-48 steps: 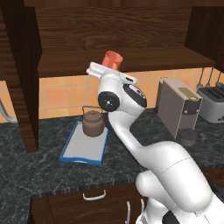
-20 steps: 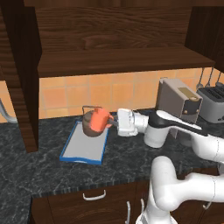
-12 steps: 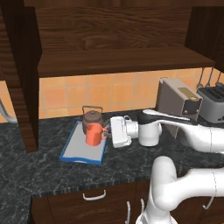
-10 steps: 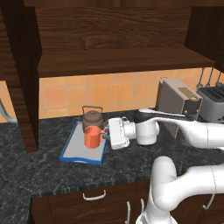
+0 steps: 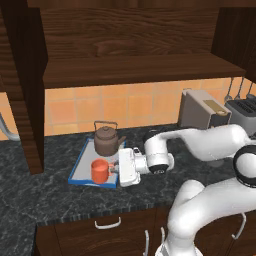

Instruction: Pick the kettle from the counter and place it on the tray. Then pick the mug from the cabinet and place it on the tray. Then close the cabinet doors.

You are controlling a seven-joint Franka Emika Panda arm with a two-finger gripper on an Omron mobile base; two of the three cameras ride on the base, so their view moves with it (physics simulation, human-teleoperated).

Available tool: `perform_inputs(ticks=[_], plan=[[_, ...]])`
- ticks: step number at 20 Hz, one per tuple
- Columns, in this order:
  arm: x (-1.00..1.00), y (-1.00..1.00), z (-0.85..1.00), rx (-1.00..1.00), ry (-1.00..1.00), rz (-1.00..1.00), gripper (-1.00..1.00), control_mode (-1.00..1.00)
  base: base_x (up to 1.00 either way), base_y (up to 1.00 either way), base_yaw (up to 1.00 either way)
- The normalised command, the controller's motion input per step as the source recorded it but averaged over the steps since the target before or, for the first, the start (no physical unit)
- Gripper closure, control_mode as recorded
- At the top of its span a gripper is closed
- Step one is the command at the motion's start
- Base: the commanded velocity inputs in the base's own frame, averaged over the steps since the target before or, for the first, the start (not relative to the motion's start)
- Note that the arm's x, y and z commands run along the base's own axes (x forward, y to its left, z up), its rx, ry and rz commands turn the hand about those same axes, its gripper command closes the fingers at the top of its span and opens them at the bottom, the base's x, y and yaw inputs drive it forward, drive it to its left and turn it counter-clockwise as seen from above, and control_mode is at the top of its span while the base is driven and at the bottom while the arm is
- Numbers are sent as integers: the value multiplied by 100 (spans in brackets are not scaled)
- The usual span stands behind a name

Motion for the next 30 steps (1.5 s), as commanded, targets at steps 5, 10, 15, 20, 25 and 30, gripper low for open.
perform_inputs(ticks=[5, 10, 15, 20, 25, 30], plan=[[10, -5, -8, 0, -6, -5, 100, -100, 0, 0, 0], [37, 0, 9, -1, -1, -10, 100, -100, 0, 0, 0], [52, 5, 5, -6, 0, -11, 100, -100, 0, 0, 0], [38, 28, -7, -5, 0, -7, 100, -100, 0, 0, 0], [32, 17, -33, -6, 0, -1, 100, -100, 0, 0, 0], [23, 1, -33, -2, 0, 0, 100, -100, 0, 0, 0]])
